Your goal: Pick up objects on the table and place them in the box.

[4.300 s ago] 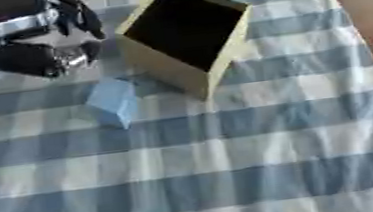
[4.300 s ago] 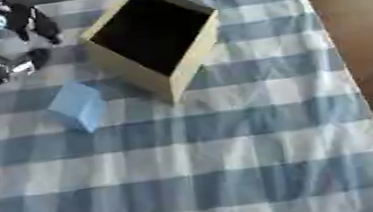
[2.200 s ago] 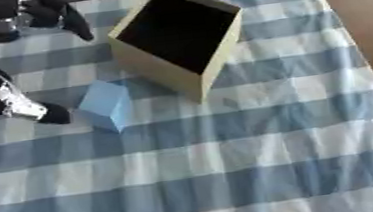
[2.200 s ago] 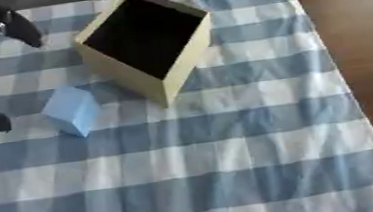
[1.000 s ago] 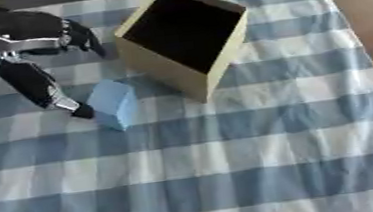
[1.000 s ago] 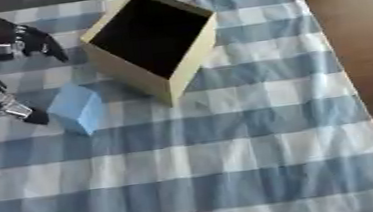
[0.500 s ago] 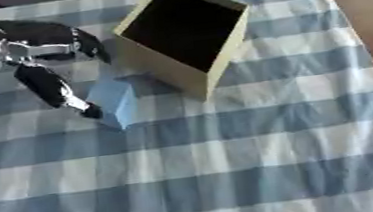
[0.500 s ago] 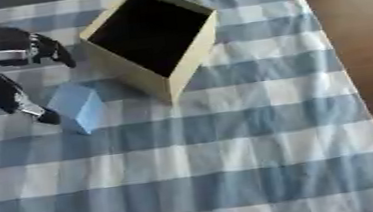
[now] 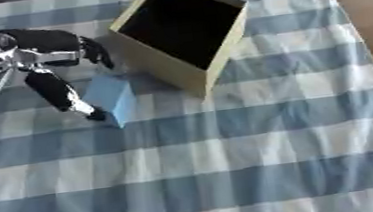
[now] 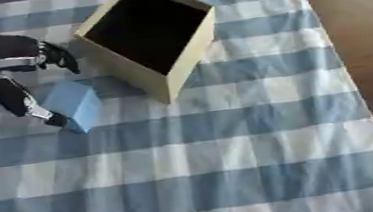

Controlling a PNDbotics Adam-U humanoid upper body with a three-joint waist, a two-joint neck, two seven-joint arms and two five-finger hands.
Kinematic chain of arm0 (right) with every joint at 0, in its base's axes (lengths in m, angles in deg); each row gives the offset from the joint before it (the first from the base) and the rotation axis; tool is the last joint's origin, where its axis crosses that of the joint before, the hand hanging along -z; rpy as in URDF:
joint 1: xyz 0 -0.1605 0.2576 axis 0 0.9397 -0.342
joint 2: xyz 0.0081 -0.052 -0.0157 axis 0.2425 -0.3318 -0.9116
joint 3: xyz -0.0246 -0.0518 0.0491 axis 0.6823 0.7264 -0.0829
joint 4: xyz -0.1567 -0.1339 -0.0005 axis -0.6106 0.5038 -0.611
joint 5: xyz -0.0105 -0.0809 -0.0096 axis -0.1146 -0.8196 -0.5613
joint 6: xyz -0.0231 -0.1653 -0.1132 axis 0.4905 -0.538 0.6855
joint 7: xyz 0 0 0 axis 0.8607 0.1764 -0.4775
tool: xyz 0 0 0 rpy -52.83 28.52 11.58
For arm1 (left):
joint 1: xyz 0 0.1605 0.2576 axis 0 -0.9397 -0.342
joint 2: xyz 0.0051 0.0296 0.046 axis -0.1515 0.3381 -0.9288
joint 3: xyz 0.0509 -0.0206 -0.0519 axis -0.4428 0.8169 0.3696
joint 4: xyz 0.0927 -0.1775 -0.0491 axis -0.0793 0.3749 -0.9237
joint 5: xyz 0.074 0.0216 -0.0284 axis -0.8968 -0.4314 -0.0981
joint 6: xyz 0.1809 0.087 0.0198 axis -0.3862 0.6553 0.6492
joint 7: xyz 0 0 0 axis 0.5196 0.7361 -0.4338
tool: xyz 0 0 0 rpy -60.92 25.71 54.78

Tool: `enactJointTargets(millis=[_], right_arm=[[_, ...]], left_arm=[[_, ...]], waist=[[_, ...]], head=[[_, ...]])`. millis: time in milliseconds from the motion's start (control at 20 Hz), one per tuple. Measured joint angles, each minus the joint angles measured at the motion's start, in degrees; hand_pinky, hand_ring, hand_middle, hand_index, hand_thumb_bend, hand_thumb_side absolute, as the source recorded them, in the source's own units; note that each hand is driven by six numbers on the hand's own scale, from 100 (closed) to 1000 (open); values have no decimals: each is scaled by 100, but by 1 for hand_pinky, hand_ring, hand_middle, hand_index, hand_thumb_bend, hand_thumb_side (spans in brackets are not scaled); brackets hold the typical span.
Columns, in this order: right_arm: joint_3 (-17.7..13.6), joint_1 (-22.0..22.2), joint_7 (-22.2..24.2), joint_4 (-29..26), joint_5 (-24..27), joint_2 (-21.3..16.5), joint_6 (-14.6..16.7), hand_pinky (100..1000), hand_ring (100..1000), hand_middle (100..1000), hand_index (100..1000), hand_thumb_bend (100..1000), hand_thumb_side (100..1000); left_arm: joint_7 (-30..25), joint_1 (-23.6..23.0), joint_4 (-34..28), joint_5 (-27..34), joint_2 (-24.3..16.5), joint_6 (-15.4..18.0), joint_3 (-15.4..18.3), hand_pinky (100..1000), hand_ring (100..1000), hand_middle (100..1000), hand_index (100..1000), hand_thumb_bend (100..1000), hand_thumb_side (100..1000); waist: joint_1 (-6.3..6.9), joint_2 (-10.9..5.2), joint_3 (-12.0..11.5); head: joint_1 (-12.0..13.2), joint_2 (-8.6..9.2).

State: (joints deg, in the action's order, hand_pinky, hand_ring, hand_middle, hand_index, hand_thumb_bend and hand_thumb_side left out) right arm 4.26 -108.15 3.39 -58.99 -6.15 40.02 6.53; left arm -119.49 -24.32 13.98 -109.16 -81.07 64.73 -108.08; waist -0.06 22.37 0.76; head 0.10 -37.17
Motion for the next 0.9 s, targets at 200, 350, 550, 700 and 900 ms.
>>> enactJointTargets(millis=[200,350,550,700,900], right_arm=[[-20,-1,-10,0,1,29,-10,730,686,616,825,100,896],[-53,2,-27,0,2,32,-19,729,687,616,826,100,897],[-70,39,-44,0,2,42,-30,729,687,616,826,100,897],[-86,43,-60,0,2,69,-35,730,687,616,826,100,896],[-88,49,-63,0,2,77,-37,729,687,615,825,100,897]], left_arm=[[81,-1,100,-104,74,81,0,679,815,771,835,617,645],[153,-3,154,-134,87,153,0,622,767,696,764,511,606],[220,-4,163,-72,91,220,1,486,651,566,632,304,463],[230,-4,157,32,91,230,1,453,620,549,608,238,419],[190,-4,29,223,79,190,2,444,611,556,611,174,378]], waist=[[-7,25,35],[-9,26,38],[-8,26,38],[-8,25,38],[-9,24,31]], head=[[26,2],[31,2],[32,2],[32,2],[31,2]])
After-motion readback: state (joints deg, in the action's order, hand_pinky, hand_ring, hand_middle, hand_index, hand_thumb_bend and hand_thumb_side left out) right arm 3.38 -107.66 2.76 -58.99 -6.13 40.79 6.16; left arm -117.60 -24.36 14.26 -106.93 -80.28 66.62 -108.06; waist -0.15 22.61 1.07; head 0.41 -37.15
